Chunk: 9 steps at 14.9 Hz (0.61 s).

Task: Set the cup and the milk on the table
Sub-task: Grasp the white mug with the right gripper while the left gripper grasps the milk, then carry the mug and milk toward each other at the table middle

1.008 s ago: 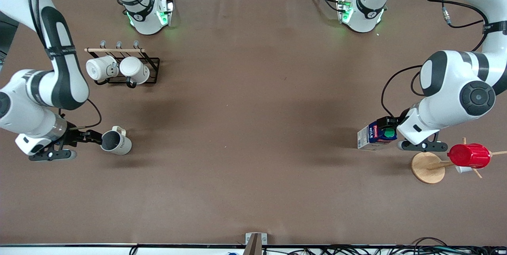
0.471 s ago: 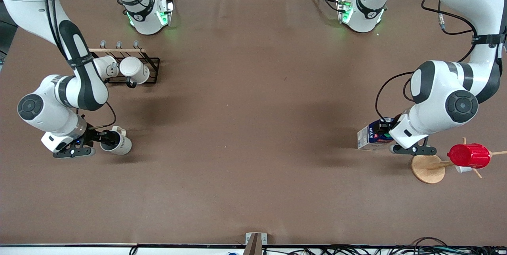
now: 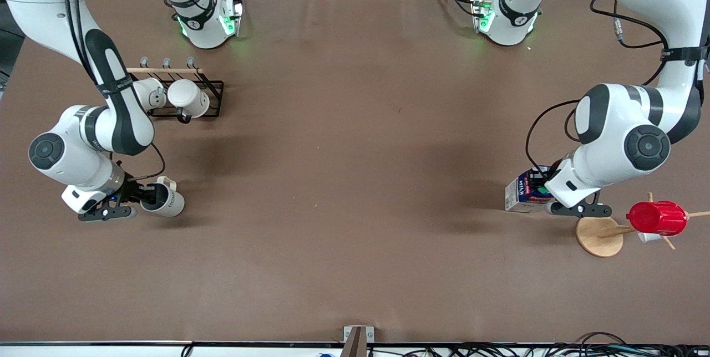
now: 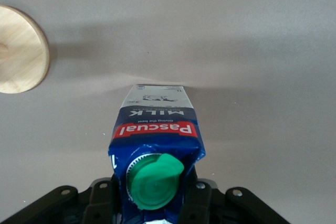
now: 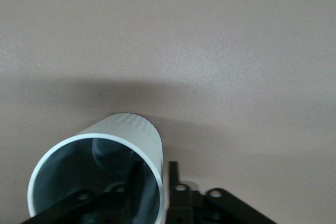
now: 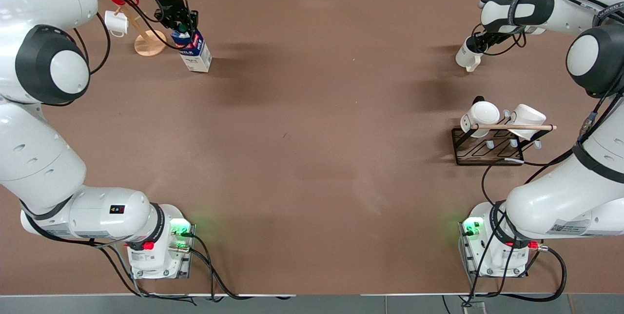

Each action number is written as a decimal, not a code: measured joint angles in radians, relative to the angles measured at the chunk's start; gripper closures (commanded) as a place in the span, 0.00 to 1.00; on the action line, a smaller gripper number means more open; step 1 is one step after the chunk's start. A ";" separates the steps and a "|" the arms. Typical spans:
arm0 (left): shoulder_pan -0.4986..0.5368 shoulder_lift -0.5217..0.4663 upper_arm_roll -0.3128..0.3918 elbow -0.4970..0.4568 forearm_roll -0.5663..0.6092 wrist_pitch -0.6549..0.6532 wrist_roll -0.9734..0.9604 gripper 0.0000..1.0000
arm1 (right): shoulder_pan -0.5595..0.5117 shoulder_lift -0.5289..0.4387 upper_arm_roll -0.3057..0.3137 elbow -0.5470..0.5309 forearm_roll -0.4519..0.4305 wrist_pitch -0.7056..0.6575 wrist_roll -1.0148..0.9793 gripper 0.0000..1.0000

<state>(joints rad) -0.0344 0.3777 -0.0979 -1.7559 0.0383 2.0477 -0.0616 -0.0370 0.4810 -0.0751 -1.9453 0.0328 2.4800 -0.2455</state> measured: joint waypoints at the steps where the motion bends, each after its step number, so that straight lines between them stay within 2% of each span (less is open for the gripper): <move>1: 0.000 -0.009 -0.001 0.000 0.000 0.000 0.000 0.55 | 0.000 0.000 0.000 0.005 0.000 -0.008 0.000 1.00; 3: 0.000 -0.030 -0.006 0.002 -0.006 -0.008 0.000 0.55 | 0.003 -0.004 0.002 0.040 0.000 -0.086 0.003 1.00; 6: 0.000 -0.059 -0.015 0.004 -0.050 -0.034 0.000 0.55 | 0.010 -0.028 0.037 0.149 0.000 -0.303 0.060 1.00; 9: 0.000 -0.077 -0.015 0.005 -0.080 -0.054 0.000 0.55 | 0.023 -0.061 0.170 0.248 0.001 -0.457 0.250 1.00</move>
<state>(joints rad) -0.0348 0.3009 -0.1132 -1.7512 -0.0415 1.9940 -0.0616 -0.0145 0.4196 0.0947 -1.6977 0.0338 2.0227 0.0046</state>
